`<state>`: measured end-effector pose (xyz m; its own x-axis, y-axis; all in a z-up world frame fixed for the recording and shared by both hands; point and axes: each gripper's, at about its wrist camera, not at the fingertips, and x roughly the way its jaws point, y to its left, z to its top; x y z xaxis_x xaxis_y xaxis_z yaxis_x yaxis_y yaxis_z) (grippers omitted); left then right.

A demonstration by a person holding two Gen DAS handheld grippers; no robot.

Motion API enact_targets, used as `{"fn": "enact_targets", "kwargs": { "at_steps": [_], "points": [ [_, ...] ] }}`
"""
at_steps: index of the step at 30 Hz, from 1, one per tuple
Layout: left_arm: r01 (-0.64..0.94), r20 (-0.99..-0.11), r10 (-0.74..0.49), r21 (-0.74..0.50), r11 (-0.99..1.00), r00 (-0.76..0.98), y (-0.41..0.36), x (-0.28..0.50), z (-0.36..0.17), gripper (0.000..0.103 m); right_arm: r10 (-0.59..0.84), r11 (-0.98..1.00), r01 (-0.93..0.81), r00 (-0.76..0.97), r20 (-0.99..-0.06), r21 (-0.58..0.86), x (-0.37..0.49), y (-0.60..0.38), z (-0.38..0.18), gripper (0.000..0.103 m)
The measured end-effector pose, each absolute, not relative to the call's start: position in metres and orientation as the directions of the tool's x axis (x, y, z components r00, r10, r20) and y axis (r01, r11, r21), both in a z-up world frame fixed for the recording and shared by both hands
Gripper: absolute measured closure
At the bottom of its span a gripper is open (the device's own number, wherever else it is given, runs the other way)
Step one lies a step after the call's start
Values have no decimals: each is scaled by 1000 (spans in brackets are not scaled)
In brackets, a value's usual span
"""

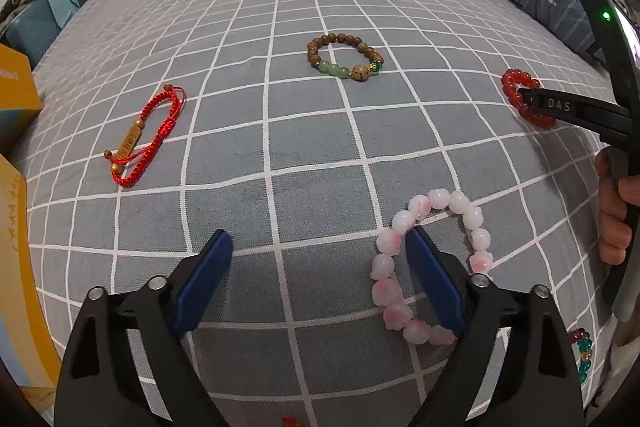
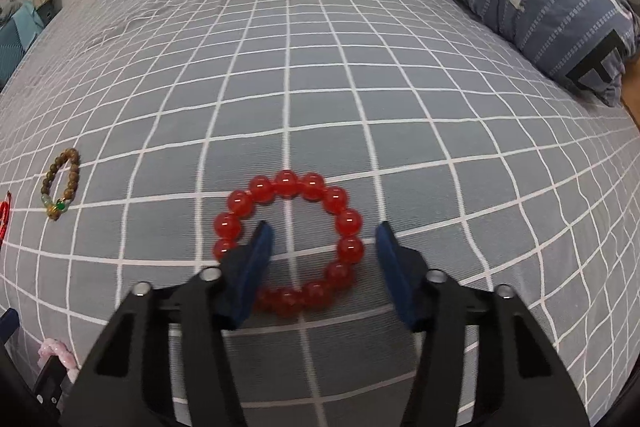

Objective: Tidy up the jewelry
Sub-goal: 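Grasp the pink bead bracelet with the left tool while the right tool grasps the red bead bracelet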

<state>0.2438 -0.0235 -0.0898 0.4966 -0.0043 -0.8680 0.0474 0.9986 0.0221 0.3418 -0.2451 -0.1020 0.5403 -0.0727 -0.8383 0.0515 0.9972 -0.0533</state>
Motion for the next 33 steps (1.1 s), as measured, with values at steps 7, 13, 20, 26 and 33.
{"fn": "enact_targets", "kwargs": {
  "at_steps": [7,13,20,26,33],
  "points": [
    [33,-864,4,24,999,503,-21,239,-87,53,-98,995,43,547,-832,-89,339,-238,-100,69],
    [25,-864,-16,-3,1000,504,-14,240,-83,92,-116,993,44,549,-828,-110,339,-236,-101,82],
    [17,-849,-40,-36,999,528,-8,237,-73,92,-123,992,60,551,-826,-108,337,-241,-96,90],
    [12,-834,-45,-47,999,549,-2,234,-64,92,-123,992,82,563,-817,-93,333,-246,-92,90],
    [-3,-814,-54,-68,998,578,7,233,-53,92,-113,993,94,595,-796,-71,328,-245,-79,90]
  ]
}}
